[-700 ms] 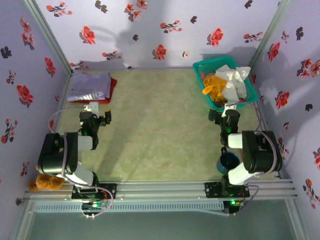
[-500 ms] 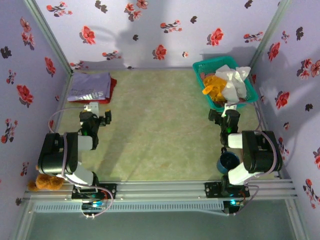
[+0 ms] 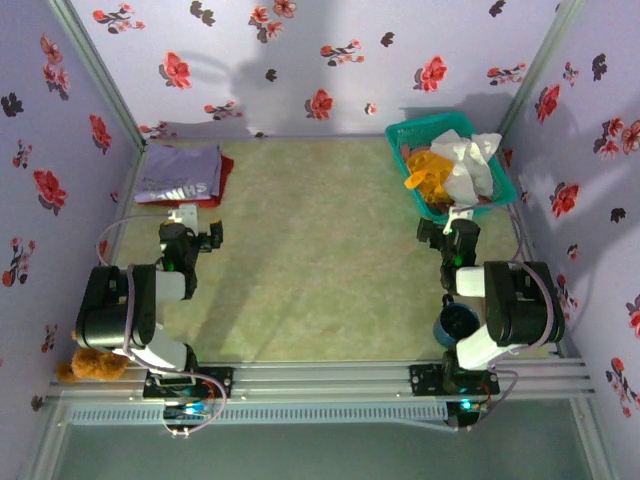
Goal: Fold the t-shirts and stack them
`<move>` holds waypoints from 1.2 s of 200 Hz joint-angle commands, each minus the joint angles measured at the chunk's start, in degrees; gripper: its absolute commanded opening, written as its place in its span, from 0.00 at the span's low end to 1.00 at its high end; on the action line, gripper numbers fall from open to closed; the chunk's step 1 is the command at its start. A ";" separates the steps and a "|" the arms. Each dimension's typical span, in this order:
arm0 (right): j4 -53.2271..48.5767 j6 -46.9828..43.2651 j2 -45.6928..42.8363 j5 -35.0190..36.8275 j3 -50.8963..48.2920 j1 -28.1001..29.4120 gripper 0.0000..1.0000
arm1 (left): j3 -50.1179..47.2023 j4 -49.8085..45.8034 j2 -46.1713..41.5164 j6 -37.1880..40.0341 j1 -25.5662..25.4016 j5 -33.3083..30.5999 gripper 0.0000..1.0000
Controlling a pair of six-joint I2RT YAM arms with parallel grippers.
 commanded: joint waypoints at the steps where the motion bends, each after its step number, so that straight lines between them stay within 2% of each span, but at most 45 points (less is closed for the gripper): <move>1: 0.82 0.59 0.15 0.89 0.72 -0.10 0.99 | 0.92 -0.12 0.03 -0.38 0.36 -1.28 1.00; 20: 1.27 0.54 -0.04 0.75 0.50 -0.10 0.99 | 0.68 0.09 0.02 -0.22 0.36 -0.76 0.99; 35: -2.74 -0.04 -1.23 -0.42 2.14 -0.10 0.99 | -0.48 1.93 -0.52 -0.51 0.36 -1.45 1.00; 67: -6.78 0.19 -3.23 1.53 3.57 0.43 1.00 | -2.68 1.96 -5.45 -0.47 0.36 -1.37 0.99; 108: -13.81 2.21 -7.60 2.50 4.65 0.52 0.99 | 0.52 -13.50 -17.23 -1.35 0.36 0.12 0.99; 139: -16.02 5.24 -11.57 3.79 2.10 1.28 0.99 | 1.41 -20.60 -25.90 -1.77 0.36 0.59 1.00; 164: -20.87 5.16 -16.67 4.44 1.01 1.74 1.00 | 6.43 -34.17 -31.56 -1.79 -0.30 3.28 0.99; 190: -28.73 5.72 -23.55 4.18 0.91 2.69 0.99 | 13.82 -48.32 -33.76 -1.78 -3.87 3.80 0.99; 221: -44.30 7.80 -29.82 6.37 4.63 3.48 0.99 | 19.03 -53.85 -33.97 -5.56 -9.86 4.98 1.00; 240: -49.74 10.03 -31.17 5.62 8.16 3.67 0.99 | 22.94 -57.95 -31.45 -8.80 -14.66 2.34 0.99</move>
